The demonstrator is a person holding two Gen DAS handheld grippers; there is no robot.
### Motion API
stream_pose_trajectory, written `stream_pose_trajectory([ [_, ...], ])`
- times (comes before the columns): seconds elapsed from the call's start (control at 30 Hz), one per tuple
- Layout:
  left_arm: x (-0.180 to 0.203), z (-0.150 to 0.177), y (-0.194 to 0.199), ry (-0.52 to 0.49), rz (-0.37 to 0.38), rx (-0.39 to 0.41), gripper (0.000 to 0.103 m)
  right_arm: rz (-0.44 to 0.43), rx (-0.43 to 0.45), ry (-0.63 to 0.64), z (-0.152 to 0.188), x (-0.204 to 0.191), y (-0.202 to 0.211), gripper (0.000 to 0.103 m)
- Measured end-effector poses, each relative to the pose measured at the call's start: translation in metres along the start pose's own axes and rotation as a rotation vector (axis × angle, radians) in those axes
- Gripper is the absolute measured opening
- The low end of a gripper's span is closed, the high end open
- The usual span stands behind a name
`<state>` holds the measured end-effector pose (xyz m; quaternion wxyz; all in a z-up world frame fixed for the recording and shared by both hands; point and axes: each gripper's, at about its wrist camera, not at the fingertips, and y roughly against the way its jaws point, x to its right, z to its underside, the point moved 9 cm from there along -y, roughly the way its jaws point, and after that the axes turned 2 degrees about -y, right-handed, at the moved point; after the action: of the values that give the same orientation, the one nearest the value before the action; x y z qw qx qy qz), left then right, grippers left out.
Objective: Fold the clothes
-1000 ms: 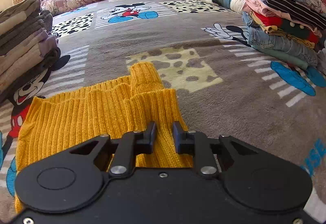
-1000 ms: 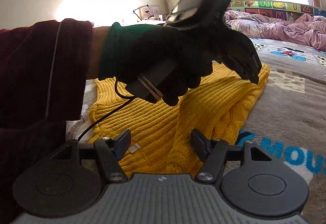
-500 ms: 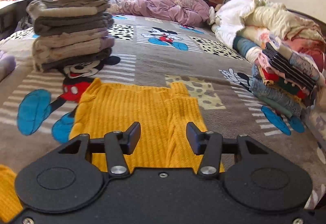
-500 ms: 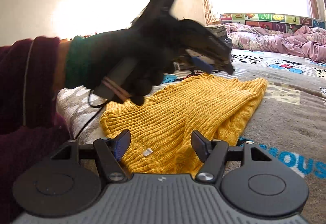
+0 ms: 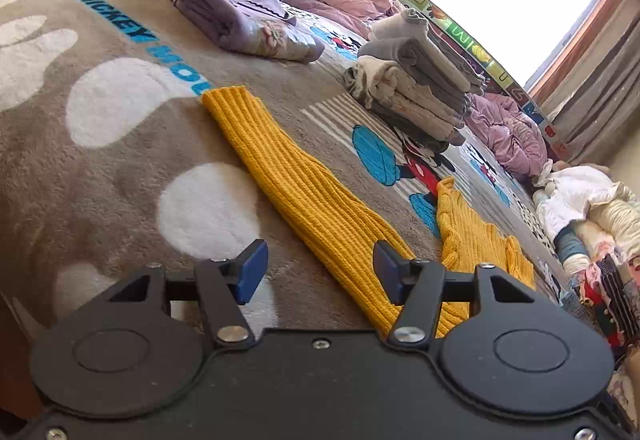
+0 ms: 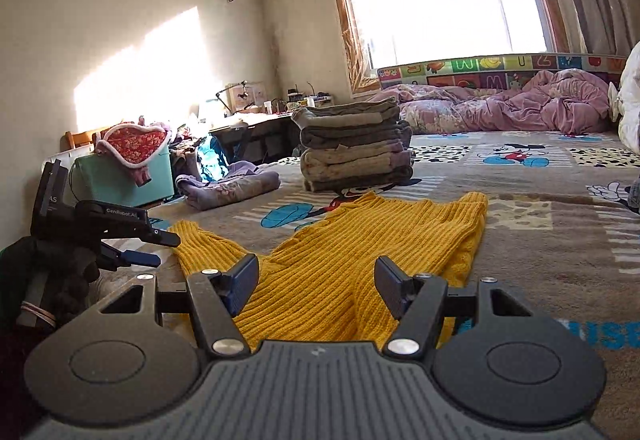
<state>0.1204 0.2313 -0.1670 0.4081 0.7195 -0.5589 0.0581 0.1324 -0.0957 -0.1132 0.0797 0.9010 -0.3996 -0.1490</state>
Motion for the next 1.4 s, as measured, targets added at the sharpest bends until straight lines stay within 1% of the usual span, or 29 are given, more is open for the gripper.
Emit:
stream_pose_trajectory([
  [0.17,-0.022,-0.010,-0.010,0.124,0.053,0.009,0.057,-0.017,-0.053,0.074,0.012,-0.027,-0.008,0.065],
  [0.23,-0.027,-0.018,-0.019,0.178,0.076,0.018,0.057,-0.007,-0.066,0.084,0.015,-0.029,-0.007,0.065],
  [0.33,-0.033,-0.030,-0.032,0.254,0.107,0.033,0.056,0.012,-0.071,0.057,0.018,-0.021,-0.004,0.065],
  [0.37,-0.034,-0.033,-0.035,0.261,0.105,0.042,0.048,0.018,-0.070,0.039,0.018,-0.017,-0.003,0.065],
  [0.4,-0.033,-0.035,-0.038,0.261,0.100,0.045,0.032,0.024,-0.068,0.022,0.019,-0.013,-0.003,0.065],
  [0.43,-0.030,-0.035,-0.042,0.262,0.102,0.040,0.027,0.028,-0.066,0.000,0.019,-0.009,-0.002,0.065],
  [0.47,-0.028,-0.035,-0.046,0.263,0.105,0.036,0.015,0.029,-0.062,-0.027,0.018,-0.004,-0.003,0.065],
  [0.5,-0.024,-0.035,-0.049,0.260,0.110,0.032,0.012,0.028,-0.056,-0.054,0.018,0.001,-0.003,0.065],
  [0.53,-0.014,-0.034,-0.050,0.241,0.125,0.029,0.012,0.024,-0.050,-0.082,0.017,0.006,-0.004,0.065],
  [0.57,-0.001,-0.035,-0.049,0.202,0.144,0.030,0.012,0.019,-0.043,-0.109,0.018,0.010,-0.004,0.065],
  [0.67,0.053,-0.034,-0.041,0.043,0.223,0.058,0.011,-0.006,-0.009,-0.197,0.014,0.023,-0.003,0.065],
  [0.77,0.110,-0.021,-0.033,-0.116,0.301,0.078,0.010,-0.042,0.026,-0.295,0.010,0.036,-0.001,0.065],
  [0.93,0.194,0.022,-0.026,-0.352,0.407,0.080,0.009,-0.093,0.088,-0.446,0.005,0.054,0.006,0.065],
  [1.03,0.233,0.056,-0.024,-0.473,0.456,0.056,0.007,-0.110,0.122,-0.546,0.005,0.068,0.012,0.065],
  [1.1,0.255,0.080,-0.027,-0.557,0.476,0.033,0.007,-0.116,0.134,-0.626,0.008,0.080,0.014,0.065],
  [1.17,0.271,0.101,-0.032,-0.617,0.498,0.004,0.006,-0.116,0.147,-0.719,0.015,0.095,0.015,0.066],
  [1.27,0.287,0.131,-0.039,-0.693,0.523,-0.046,0.006,-0.123,0.172,-0.857,0.025,0.116,0.015,0.066],
  [1.3,0.291,0.141,-0.040,-0.733,0.526,-0.062,0.006,-0.123,0.182,-0.895,0.028,0.122,0.015,0.066],
  [1.4,0.295,0.171,-0.041,-0.834,0.555,-0.124,0.006,-0.102,0.195,-0.970,0.037,0.138,0.013,0.066],
])
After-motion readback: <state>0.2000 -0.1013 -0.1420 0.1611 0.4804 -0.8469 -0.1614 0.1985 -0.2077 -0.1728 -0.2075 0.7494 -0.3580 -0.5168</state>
